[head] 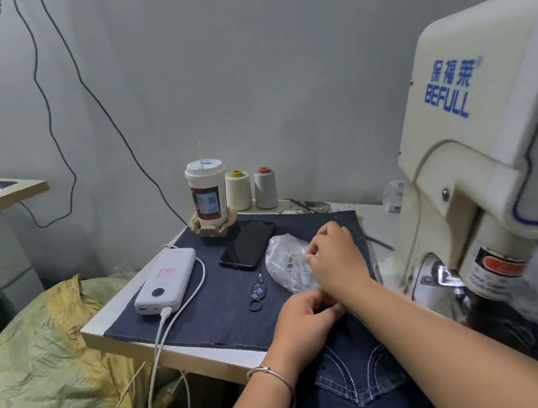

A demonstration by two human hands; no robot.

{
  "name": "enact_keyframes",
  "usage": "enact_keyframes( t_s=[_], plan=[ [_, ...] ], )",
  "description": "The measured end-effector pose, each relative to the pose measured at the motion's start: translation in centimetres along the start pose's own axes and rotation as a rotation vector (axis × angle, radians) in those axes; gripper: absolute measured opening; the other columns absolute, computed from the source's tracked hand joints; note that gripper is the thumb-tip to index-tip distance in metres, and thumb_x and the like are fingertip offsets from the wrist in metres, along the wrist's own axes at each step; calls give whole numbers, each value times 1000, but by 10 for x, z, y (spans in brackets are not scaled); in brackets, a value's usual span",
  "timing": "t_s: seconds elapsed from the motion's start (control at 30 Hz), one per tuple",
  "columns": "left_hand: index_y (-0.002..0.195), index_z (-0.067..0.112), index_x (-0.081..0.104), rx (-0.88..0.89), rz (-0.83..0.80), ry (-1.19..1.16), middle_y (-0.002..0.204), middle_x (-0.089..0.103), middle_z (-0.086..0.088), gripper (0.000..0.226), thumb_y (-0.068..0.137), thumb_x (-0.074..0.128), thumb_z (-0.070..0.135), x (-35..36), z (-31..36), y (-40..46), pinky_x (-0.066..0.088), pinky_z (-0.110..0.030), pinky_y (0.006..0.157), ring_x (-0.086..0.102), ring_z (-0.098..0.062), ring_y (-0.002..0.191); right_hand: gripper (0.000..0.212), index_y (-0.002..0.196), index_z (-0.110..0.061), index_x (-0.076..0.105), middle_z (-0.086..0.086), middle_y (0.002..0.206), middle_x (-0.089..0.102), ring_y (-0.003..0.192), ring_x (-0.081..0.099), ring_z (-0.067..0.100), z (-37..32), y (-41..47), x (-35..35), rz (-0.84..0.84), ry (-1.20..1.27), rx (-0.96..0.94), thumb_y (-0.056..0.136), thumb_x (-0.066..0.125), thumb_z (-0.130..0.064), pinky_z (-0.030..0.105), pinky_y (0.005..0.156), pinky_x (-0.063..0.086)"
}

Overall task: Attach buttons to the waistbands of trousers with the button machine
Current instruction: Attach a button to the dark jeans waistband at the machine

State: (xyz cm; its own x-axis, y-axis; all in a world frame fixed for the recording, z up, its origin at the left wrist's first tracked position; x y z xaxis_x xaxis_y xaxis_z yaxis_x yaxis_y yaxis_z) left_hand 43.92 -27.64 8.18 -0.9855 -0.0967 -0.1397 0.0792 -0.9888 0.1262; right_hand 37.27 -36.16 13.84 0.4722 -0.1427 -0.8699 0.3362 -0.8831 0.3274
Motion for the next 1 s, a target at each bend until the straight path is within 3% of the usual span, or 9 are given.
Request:
enact_keyframes(
  t_s=[0.07,0.17,0.33,0.4,0.47,0.67,0.73,0.87,1.0],
  plan=[
    [81,16,74,4,7,52,83,76,-3,13,86,67,6,1,6,-2,50,-34,76,59,-7,76,15,92,-8,66,3,113,48,109,42,21,-5,-24,-18,42,77,2,93,55,-18,31,89,40],
    [57,27,67,-12,28,144,54,58,15,33,82,62,6,3,10,-5,36,-20,57,45,4,55,10,83,-11,60,1,104,48,101,46,18,-13,-76,-48,71,239,-98,92,56,-15,28,86,38],
    [56,21,59,-33,44,172,63,55,0,29,82,70,19,5,6,-5,37,-30,69,46,-14,67,10,80,-16,60,-10,98,53,95,49,4,7,-186,-92,162,349,-297,89,57,-20,12,79,38],
    [55,20,56,-22,53,194,62,51,-1,27,77,69,28,5,6,-4,34,-31,70,44,-15,67,7,78,-17,60,-13,98,56,91,50,1,39,-215,-102,252,279,-270,84,62,-17,8,71,38],
    [52,21,55,-14,57,224,59,50,5,36,85,71,20,5,2,-1,33,-31,70,43,-14,65,10,78,-17,60,-14,98,57,90,49,0,83,-230,-113,310,163,-164,85,64,-13,12,66,41],
    [56,15,57,-23,73,252,55,52,8,37,90,67,7,10,0,2,35,-28,65,45,-10,58,22,78,-29,35,-6,85,41,69,43,17,198,-211,-145,-73,-285,235,97,38,-18,31,57,35],
    [59,11,57,-19,78,255,57,53,4,33,90,66,6,11,1,2,35,-30,68,46,-14,62,23,83,-29,38,-5,93,44,73,45,19,206,-198,-147,-186,-430,182,94,40,-9,32,58,34],
    [61,9,59,-24,89,261,60,55,2,29,89,67,7,13,3,1,35,-32,72,48,-17,66,23,114,-14,51,5,120,50,109,48,25,215,-181,-138,-321,-659,-26,94,41,-10,35,74,40],
    [63,9,59,-39,83,251,62,56,1,28,89,67,10,13,2,1,36,-32,72,48,-17,66,29,121,-11,51,9,123,50,113,47,26,219,-174,-128,-377,-793,-117,95,38,-13,36,80,42]
  ],
)
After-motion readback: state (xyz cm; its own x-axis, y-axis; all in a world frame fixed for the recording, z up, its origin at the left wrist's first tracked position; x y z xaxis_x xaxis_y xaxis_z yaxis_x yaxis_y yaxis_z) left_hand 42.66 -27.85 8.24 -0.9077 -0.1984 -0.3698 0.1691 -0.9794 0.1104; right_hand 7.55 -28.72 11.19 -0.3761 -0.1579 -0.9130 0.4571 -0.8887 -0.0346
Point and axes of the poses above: each hand's wrist, its own y-axis towards the middle knuckle, its own x-axis out of the palm, z = x × y, the point moved 2 cm from there along y, towards the middle knuckle
